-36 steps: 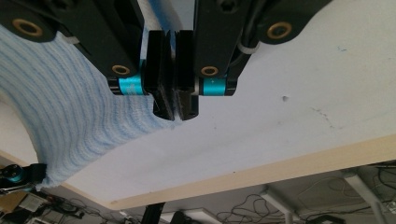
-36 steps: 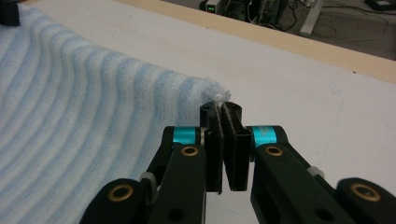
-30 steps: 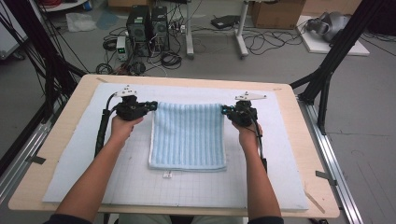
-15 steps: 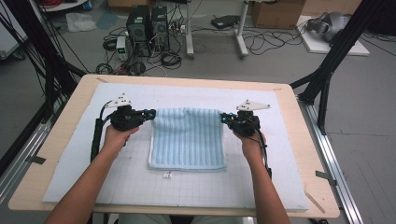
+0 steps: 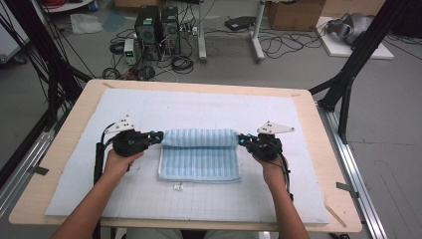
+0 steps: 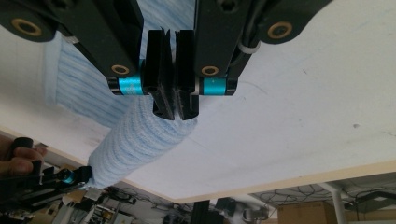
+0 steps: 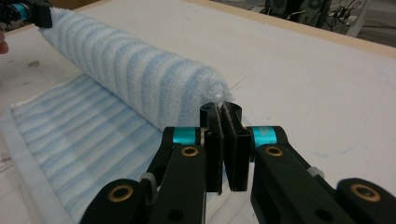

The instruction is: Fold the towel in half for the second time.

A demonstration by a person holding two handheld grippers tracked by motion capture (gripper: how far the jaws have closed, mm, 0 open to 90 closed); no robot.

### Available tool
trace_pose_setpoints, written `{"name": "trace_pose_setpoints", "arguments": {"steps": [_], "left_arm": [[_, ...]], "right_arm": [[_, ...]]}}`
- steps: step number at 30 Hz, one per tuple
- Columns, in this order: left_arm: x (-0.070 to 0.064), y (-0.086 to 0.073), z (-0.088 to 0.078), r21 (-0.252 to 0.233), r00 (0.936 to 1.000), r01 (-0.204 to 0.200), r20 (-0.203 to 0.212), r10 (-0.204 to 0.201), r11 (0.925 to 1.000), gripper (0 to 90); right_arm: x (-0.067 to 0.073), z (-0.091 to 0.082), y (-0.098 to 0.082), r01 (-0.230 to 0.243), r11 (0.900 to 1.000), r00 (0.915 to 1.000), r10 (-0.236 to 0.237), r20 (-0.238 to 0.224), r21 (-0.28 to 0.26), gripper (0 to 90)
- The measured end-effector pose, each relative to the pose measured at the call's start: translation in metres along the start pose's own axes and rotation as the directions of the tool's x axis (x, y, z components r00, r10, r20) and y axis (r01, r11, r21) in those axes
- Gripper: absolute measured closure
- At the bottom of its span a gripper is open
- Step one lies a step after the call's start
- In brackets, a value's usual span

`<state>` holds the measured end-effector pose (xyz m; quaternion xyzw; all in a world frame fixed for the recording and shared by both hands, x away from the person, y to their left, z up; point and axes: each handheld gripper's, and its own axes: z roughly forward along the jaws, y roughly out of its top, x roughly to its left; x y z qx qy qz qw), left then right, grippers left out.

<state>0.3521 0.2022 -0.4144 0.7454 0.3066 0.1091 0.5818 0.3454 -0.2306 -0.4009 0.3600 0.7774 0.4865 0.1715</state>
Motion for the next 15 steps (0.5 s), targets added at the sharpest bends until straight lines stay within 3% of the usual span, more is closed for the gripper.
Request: {"name": "trace_pose_setpoints", "arguments": {"steps": [15], "left_arm": [[-0.021, -0.025, -0.013, 0.05, 0.9992, -0.01, 0.039, 0.008, 0.9987, 85.5]], "right_arm": [[0.018, -0.013, -0.028, 0.001, 1.0, 0.9997, -0.001, -0.024, 0.025, 87.7]]}}
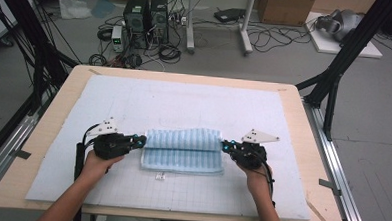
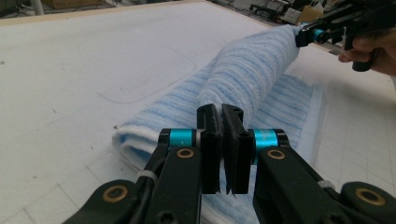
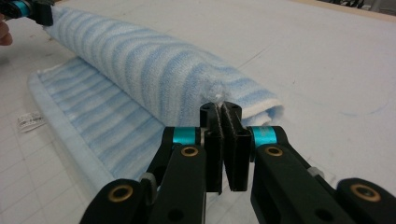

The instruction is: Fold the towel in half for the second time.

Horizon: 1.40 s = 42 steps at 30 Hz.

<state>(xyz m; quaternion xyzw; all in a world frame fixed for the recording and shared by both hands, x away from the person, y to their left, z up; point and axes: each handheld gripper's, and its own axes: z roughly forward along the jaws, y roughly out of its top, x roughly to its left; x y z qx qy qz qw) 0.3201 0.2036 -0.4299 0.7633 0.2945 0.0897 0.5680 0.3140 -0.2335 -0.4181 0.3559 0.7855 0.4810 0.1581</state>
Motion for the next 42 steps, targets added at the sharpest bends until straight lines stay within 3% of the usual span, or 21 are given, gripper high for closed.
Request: {"name": "trace_pose_setpoints", "arguments": {"steps": [16, 20, 27, 29, 31, 33, 36, 42], "left_arm": [[-0.019, -0.018, -0.013, 0.013, 0.9996, -0.011, -0.026, 0.012, 0.9999, 85.5], [-0.024, -0.023, -0.011, 0.036, 0.9989, -0.022, -0.04, 0.023, 0.9991, 85.4], [-0.03, -0.029, -0.011, 0.072, 0.9994, 0.002, -0.034, 0.001, 0.9974, 82.9], [-0.029, -0.028, -0.013, 0.069, 0.9979, 0.021, -0.063, -0.016, 0.9974, 72.4], [-0.027, -0.025, -0.015, 0.048, 0.9925, 0.072, -0.102, -0.067, 0.9962, 56.4], [-0.025, -0.021, -0.018, 0.016, 0.9896, 0.077, -0.123, -0.074, 0.9969, 53.7], [-0.023, -0.011, -0.017, -0.01, 0.9882, 0.069, -0.136, -0.07, 0.9975, 52.0], [-0.022, 0.004, 0.006, -0.009, 0.992, 0.074, -0.102, -0.075, 0.9972, 52.5]], "right_arm": [[0.022, -0.017, -0.017, 0.0, 1.0, 1.0, 0.0, 0.005, -0.002, 87.7], [0.027, -0.021, -0.022, -0.003, 1.0, 0.9998, 0.003, 0.019, 0.006, 87.6], [0.033, -0.024, -0.03, -0.008, 0.999, 0.9995, 0.006, 0.03, 0.046, 86.6], [0.034, -0.024, -0.031, -0.002, 0.999, 0.999, 0.0, 0.045, 0.052, 77.3], [0.033, -0.027, -0.03, -0.042, 0.999, 0.9979, 0.04, 0.051, 0.034, 63.8], [0.031, -0.031, -0.027, -0.077, 0.997, 0.9946, 0.077, 0.069, -0.01, 55.6], [0.031, -0.03, -0.02, -0.078, 0.996, 0.993, 0.082, 0.085, -0.047, 51.4], [0.038, -0.002, -0.003, -0.017, 1.0, 0.9972, 0.017, 0.073, 0.002, 54.8]]}}
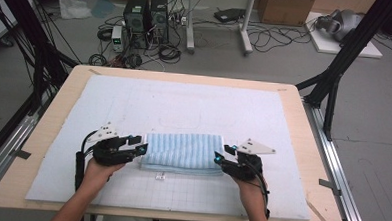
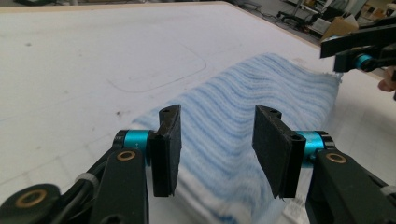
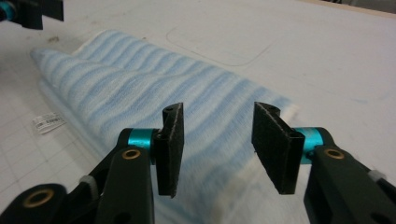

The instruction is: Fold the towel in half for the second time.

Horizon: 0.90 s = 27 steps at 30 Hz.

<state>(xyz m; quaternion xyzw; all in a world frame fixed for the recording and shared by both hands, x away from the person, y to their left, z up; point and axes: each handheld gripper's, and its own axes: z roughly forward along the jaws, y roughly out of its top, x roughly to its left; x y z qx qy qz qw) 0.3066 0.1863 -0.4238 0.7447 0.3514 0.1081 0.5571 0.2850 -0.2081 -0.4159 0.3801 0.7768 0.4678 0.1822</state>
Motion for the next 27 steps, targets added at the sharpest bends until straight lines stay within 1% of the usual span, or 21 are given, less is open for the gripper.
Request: {"name": "trace_pose_setpoints", "arguments": {"steps": [1, 3, 4, 5, 6, 7, 9, 10, 11, 13, 14, 16, 17, 18, 20, 22, 23, 24, 25, 26, 27], "left_arm": [[-0.001, 0.001, 0.006, 0.013, 1.0, -0.003, 0.005, 0.003, 0.9999, 53.1], [-0.002, 0.001, 0.017, 0.058, 0.9996, -0.028, 0.001, 0.028, 0.9979, 54.1], [-0.002, 0.0, 0.022, 0.089, 0.9991, -0.041, -0.01, 0.042, 0.9952, 54.8], [-0.002, -0.002, 0.027, 0.117, 0.9988, -0.044, -0.019, 0.046, 0.9921, 55.3], [-0.001, -0.004, 0.03, 0.152, 0.9972, -0.054, -0.043, 0.061, 0.9868, 56.4], [-0.001, -0.006, 0.032, 0.169, 0.9963, -0.056, -0.055, 0.066, 0.9841, 56.5], [0.0, -0.01, 0.032, 0.195, 0.9941, -0.057, -0.079, 0.074, 0.9792, 57.3], [0.0, -0.011, 0.032, 0.2, 0.9928, -0.063, -0.087, 0.082, 0.9777, 57.8], [0.0, -0.013, 0.032, 0.209, 0.9905, -0.073, -0.099, 0.096, 0.9752, 58.3], [0.001, -0.015, 0.031, 0.209, 0.9889, -0.077, -0.109, 0.101, 0.9749, 58.5], [0.002, -0.016, 0.03, 0.209, 0.9872, -0.081, -0.118, 0.107, 0.9746, 58.5], [0.002, -0.016, 0.03, 0.209, 0.986, -0.08, -0.127, 0.108, 0.9747, 58.4], [0.001, -0.016, 0.03, 0.215, 0.9841, -0.087, -0.133, 0.118, 0.9727, 58.4], [0.001, -0.016, 0.03, 0.219, 0.9827, -0.095, -0.135, 0.127, 0.9711, 58.8], [-0.001, -0.017, 0.031, 0.227, 0.9781, -0.107, -0.151, 0.143, 0.9681, 59.8], [-0.003, -0.017, 0.031, 0.231, 0.9752, -0.115, -0.159, 0.154, 0.9661, 60.2], [-0.003, -0.017, 0.03, 0.229, 0.9755, -0.103, -0.167, 0.144, 0.9678, 60.3], [-0.004, -0.016, 0.03, 0.231, 0.9758, -0.098, -0.169, 0.139, 0.9679, 60.3], [-0.004, -0.015, 0.029, 0.234, 0.9762, -0.09, -0.172, 0.132, 0.9681, 60.2], [-0.004, -0.013, 0.029, 0.229, 0.9776, -0.085, -0.169, 0.126, 0.9696, 59.6], [-0.003, -0.011, 0.028, 0.222, 0.9784, -0.088, -0.163, 0.127, 0.971, 59.2]], "right_arm": [[0.001, 0.006, 0.003, 0.01, 1.0, 0.9999, -0.01, 0.003, 0.008, 56.0], [0.003, 0.018, 0.007, 0.026, 0.999, 0.9997, -0.026, 0.001, 0.044, 58.3], [0.004, 0.023, 0.009, 0.034, 0.997, 0.9994, -0.035, 0.005, 0.065, 59.3], [0.005, 0.027, 0.01, 0.034, 0.995, 0.9994, -0.034, 0.0, 0.09, 59.4], [0.006, 0.031, 0.01, 0.04, 0.993, 0.9992, -0.04, -0.004, 0.109, 60.2], [0.007, 0.034, 0.009, 0.044, 0.99, 0.999, -0.043, -0.01, 0.134, 60.7], [0.009, 0.037, 0.006, 0.058, 0.985, 0.9983, -0.057, -0.011, 0.164, 60.8], [0.01, 0.038, 0.003, 0.064, 0.982, 0.9979, -0.062, -0.02, 0.18, 60.9], [0.011, 0.039, 0.002, 0.067, 0.98, 0.9978, -0.064, -0.019, 0.188, 60.9], [0.011, 0.04, -0.003, 0.069, 0.977, 0.9974, -0.064, -0.033, 0.199, 60.4], [0.012, 0.04, -0.005, 0.072, 0.978, 0.9971, -0.066, -0.038, 0.197, 60.2], [0.013, 0.038, -0.009, 0.076, 0.977, 0.9965, -0.068, -0.048, 0.198, 59.4], [0.015, 0.037, -0.01, 0.084, 0.977, 0.996, -0.076, -0.048, 0.198, 59.2], [0.017, 0.035, -0.013, 0.104, 0.975, 0.9943, -0.097, -0.045, 0.196, 59.2], [0.018, 0.032, -0.015, 0.118, 0.975, 0.9928, -0.111, -0.045, 0.191, 58.9], [0.019, 0.028, -0.018, 0.129, 0.974, 0.9915, -0.122, -0.044, 0.185, 58.5], [0.019, 0.027, -0.019, 0.129, 0.975, 0.9914, -0.123, -0.047, 0.183, 57.8], [0.018, 0.025, -0.02, 0.119, 0.975, 0.9925, -0.112, -0.049, 0.186, 56.4], [0.017, 0.024, -0.019, 0.121, 0.975, 0.9923, -0.114, -0.049, 0.185, 54.3], [0.016, 0.024, -0.017, 0.113, 0.976, 0.9928, -0.103, -0.06, 0.187, 51.9], [0.015, 0.023, -0.014, 0.101, 0.979, 0.993, -0.088, -0.078, 0.175, 51.5]]}}
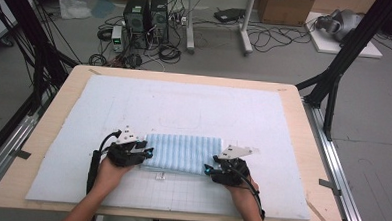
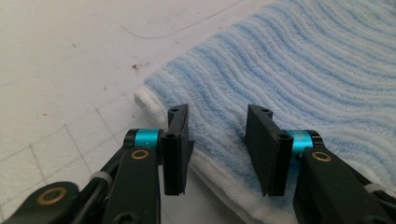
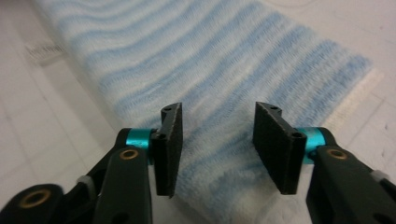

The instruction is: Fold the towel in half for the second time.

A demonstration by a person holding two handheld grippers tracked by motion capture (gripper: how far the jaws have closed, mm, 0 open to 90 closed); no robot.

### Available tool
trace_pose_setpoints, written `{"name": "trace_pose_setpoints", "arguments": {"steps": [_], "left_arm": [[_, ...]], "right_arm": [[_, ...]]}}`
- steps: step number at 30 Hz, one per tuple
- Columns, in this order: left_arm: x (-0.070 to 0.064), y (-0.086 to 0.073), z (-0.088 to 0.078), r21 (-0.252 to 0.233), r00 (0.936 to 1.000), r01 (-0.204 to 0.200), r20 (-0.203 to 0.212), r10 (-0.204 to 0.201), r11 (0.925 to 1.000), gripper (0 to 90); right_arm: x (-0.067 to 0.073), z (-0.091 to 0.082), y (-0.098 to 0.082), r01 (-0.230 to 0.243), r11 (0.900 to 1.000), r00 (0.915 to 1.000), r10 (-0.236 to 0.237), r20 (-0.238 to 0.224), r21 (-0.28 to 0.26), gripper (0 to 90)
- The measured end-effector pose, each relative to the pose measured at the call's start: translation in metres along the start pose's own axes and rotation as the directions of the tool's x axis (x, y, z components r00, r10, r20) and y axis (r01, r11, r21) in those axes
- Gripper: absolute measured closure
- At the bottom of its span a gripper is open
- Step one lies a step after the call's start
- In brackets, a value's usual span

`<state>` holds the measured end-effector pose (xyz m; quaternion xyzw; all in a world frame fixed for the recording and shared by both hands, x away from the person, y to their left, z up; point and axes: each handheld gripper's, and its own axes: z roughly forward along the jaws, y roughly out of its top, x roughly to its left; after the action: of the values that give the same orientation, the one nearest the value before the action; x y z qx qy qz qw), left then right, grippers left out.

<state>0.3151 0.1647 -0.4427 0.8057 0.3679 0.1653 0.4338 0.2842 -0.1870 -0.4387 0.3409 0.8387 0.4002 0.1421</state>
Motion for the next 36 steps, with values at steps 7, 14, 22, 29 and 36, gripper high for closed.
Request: {"name": "trace_pose_setpoints", "arguments": {"steps": [7, 14, 22, 29, 36], "left_arm": [[0.02, 0.016, 0.004, -0.057, 0.9985, 0.052, 0.022, -0.051, 0.997, 59.1], [0.032, 0.015, 0.025, 0.008, 0.9974, 0.072, -0.008, -0.072, 0.9974, 61.4], [0.03, 0.015, 0.017, -0.018, 0.9961, 0.089, 0.001, -0.089, 0.9959, 57.5], [0.017, -0.003, -0.012, -0.113, 0.987, 0.096, 0.14, -0.08, 0.9889, 58.1], [0.003, -0.015, -0.016, -0.047, 0.9891, -0.003, 0.147, 0.01, 0.9989, 58.5]], "right_arm": [[-0.02, 0.006, 0.032, -0.045, 0.996, 0.9989, 0.045, 0.007, -0.078, 62.1], [-0.039, 0.031, 0.038, -0.075, 0.997, 0.9913, 0.075, 0.108, -0.004, 69.6], [-0.047, 0.028, 0.028, -0.128, 0.992, 0.9852, 0.13, 0.112, -0.022, 62.7], [-0.026, 0.002, 0.017, -0.056, 0.995, 0.9983, 0.054, -0.02, -0.086, 60.6], [-0.016, -0.005, -0.006, -0.007, 1.0, 1.0, 0.007, -0.005, -0.018, 58.8]]}}
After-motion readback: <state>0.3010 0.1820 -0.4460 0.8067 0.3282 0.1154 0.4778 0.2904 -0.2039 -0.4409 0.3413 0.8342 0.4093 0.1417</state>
